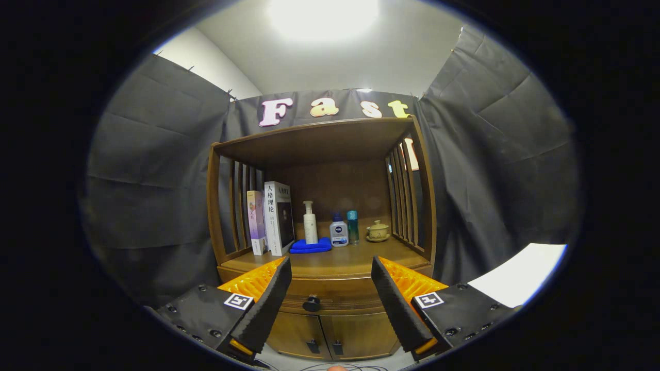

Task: Pull open the drawer, take out the items inside it, and place them on the countertop above the cabinet.

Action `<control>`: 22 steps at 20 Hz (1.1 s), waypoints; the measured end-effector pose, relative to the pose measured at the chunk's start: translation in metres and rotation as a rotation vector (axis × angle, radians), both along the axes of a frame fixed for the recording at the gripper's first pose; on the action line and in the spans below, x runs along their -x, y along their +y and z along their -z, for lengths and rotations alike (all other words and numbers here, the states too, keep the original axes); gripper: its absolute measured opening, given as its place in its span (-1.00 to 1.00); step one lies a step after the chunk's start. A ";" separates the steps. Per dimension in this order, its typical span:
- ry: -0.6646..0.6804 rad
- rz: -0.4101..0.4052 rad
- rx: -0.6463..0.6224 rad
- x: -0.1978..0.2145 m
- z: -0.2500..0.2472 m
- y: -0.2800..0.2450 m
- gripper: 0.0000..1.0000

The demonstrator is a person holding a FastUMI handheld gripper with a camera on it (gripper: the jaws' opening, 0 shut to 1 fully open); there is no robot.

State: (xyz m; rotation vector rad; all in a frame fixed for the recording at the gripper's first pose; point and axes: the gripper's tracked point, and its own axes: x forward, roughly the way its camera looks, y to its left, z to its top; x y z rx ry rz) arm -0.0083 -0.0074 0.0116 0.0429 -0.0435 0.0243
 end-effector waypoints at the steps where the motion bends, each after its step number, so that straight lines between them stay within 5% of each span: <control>1: -0.001 -0.001 0.000 -0.001 -0.001 0.000 0.95; 11: -0.014 -0.050 -0.011 -0.043 -0.003 0.020 0.95; 22: 0.057 -0.075 -0.006 -0.115 0.070 0.038 0.96</control>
